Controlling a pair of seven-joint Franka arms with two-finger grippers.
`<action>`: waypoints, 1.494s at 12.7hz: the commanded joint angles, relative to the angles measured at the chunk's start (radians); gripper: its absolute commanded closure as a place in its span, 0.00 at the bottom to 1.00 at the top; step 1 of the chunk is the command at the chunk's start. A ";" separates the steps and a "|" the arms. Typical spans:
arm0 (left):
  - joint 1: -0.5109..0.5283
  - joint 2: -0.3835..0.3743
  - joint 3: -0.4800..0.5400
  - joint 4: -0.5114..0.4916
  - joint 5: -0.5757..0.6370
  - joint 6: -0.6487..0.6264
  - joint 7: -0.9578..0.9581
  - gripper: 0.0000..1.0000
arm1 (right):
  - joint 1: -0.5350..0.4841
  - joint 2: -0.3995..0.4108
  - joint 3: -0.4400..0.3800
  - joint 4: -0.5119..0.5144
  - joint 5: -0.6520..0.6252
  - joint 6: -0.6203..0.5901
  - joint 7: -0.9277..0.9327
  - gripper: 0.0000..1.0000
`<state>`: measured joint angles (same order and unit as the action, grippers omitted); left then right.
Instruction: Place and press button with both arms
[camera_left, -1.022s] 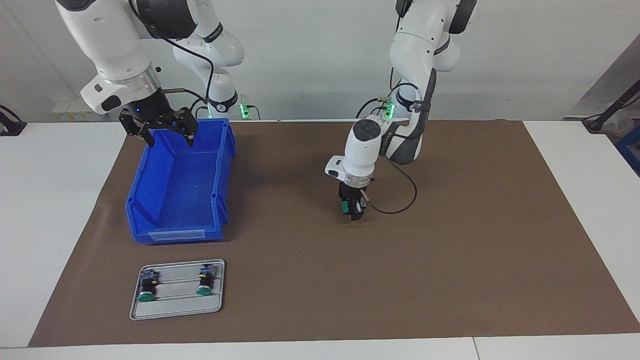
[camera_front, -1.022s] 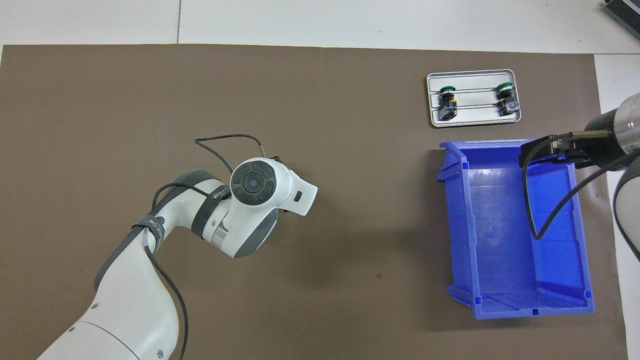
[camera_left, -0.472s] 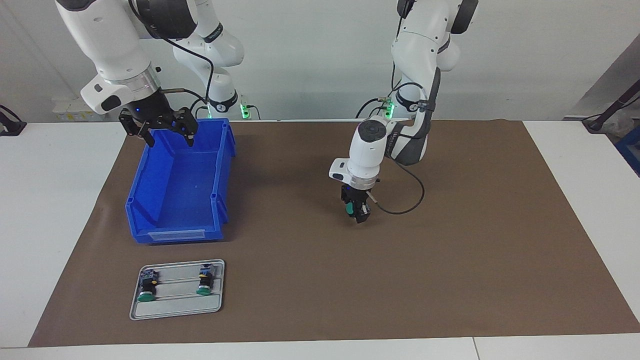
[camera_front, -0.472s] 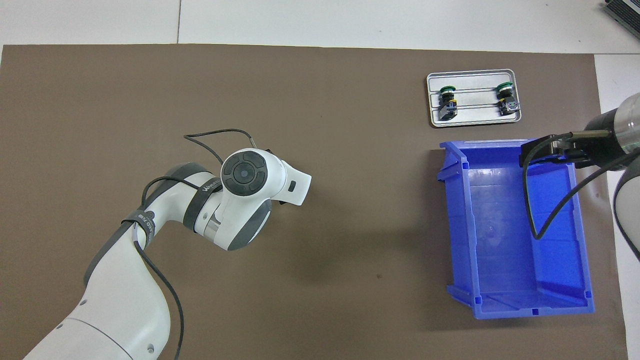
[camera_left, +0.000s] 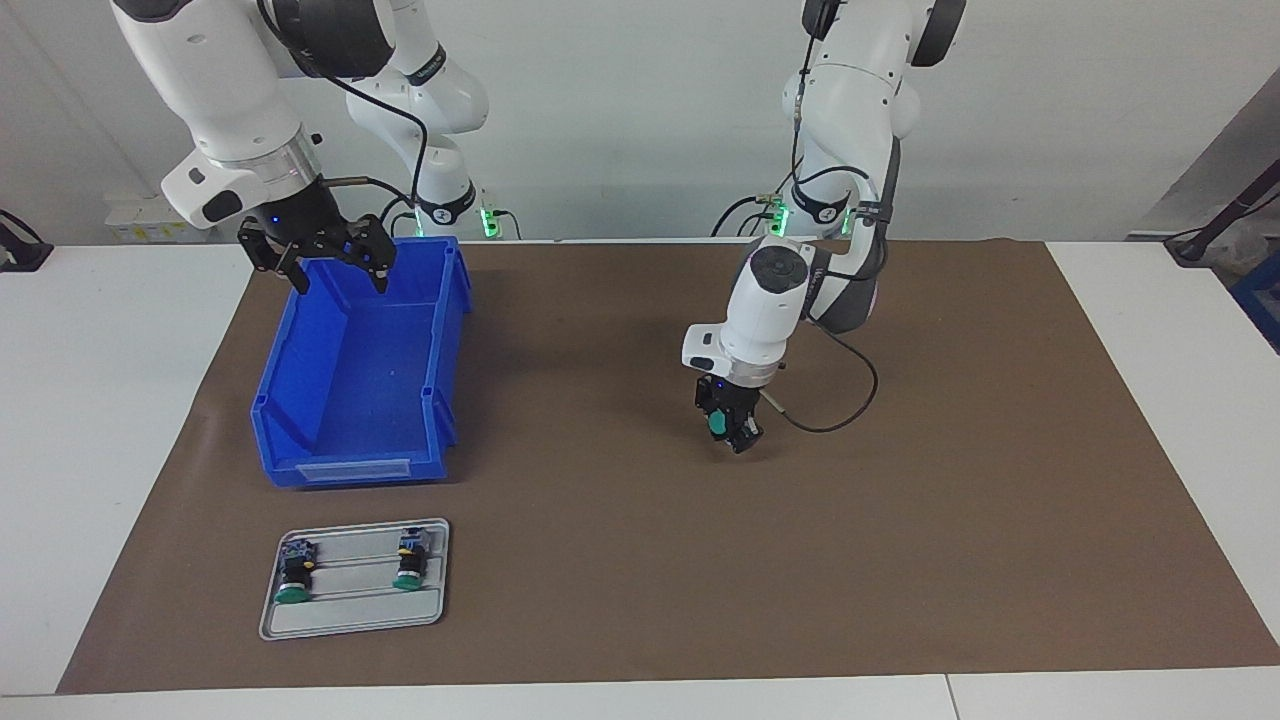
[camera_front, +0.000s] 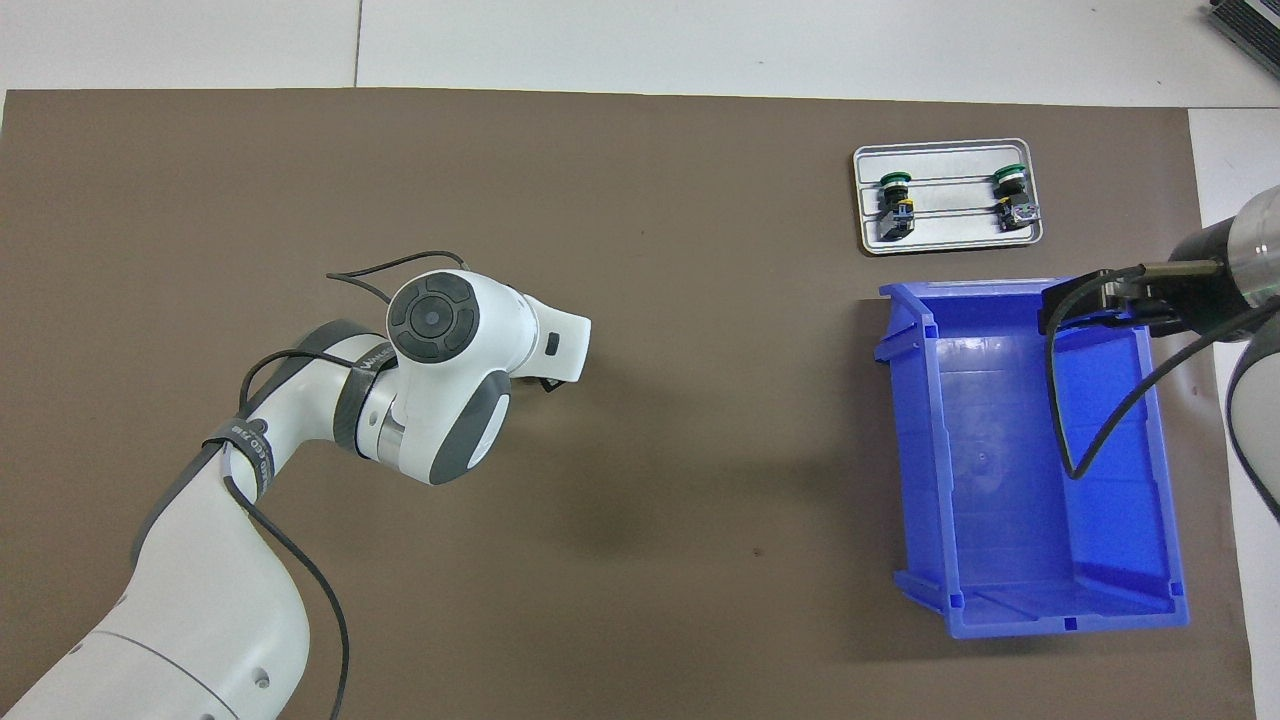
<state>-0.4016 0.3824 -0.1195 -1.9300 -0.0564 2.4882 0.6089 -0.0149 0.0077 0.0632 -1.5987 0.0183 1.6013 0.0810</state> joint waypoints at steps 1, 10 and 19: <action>0.044 -0.036 -0.019 -0.014 -0.142 -0.028 0.110 1.00 | -0.005 -0.012 0.003 -0.013 0.012 -0.009 -0.020 0.00; 0.133 -0.132 -0.011 -0.174 -0.845 -0.042 0.774 1.00 | -0.005 -0.014 0.003 -0.013 0.012 -0.007 -0.020 0.00; 0.168 -0.168 -0.016 -0.280 -1.234 0.006 1.302 1.00 | -0.005 -0.012 0.003 -0.013 0.012 -0.007 -0.020 0.00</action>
<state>-0.2294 0.2569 -0.1337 -2.1581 -1.2589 2.4632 1.8462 -0.0149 0.0077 0.0633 -1.5988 0.0183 1.6013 0.0810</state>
